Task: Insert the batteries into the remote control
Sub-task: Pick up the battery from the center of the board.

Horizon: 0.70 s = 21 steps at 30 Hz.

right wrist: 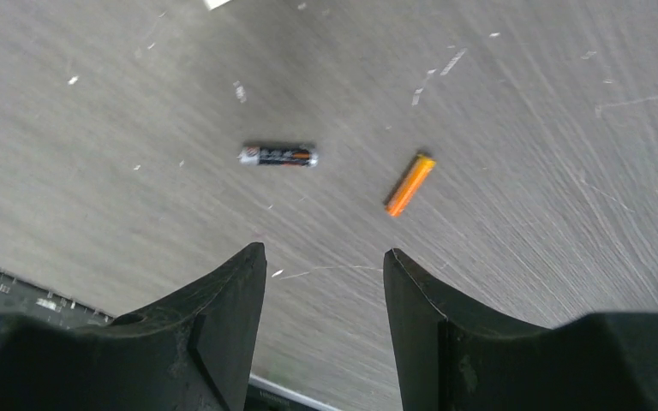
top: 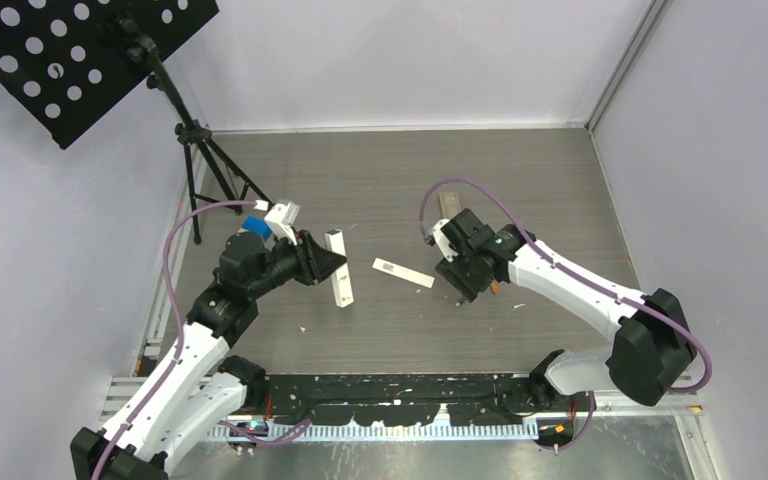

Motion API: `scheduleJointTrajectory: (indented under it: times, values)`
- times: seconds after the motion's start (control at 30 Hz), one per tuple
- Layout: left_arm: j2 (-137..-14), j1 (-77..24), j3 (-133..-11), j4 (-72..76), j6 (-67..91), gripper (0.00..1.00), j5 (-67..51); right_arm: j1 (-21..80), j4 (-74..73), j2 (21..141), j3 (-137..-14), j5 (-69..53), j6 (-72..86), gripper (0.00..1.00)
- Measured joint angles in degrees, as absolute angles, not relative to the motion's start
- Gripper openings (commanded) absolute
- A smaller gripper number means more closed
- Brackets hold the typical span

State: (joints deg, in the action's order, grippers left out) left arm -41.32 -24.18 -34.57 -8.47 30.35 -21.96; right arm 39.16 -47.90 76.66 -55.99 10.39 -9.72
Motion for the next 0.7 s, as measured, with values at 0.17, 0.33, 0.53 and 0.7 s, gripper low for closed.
scheduleJointTrajectory:
  times: [0.17, 0.33, 0.53, 0.7]
  values:
    - [-40.6, -24.1, -34.6, -9.9, 29.5, 0.00, -21.5, 40.4, -49.3, 77.3, -55.9, 7.5, -13.4, 0.58]
    - [-40.3, -24.0, -34.6, -10.8, 29.4, 0.00, -21.1, 42.3, -46.2, 82.2, -54.1, 11.8, -15.1, 0.58]
    - [-40.2, -24.0, -34.6, -11.0, 29.3, 0.00, -21.0, 42.8, -44.4, 84.4, -51.7, 14.0, -16.5, 0.58]
    - [-40.2, -24.0, -34.6, -11.0, 28.7, 0.00, -21.0, 43.4, -41.8, 85.0, -51.5, 14.1, -16.9, 0.58]
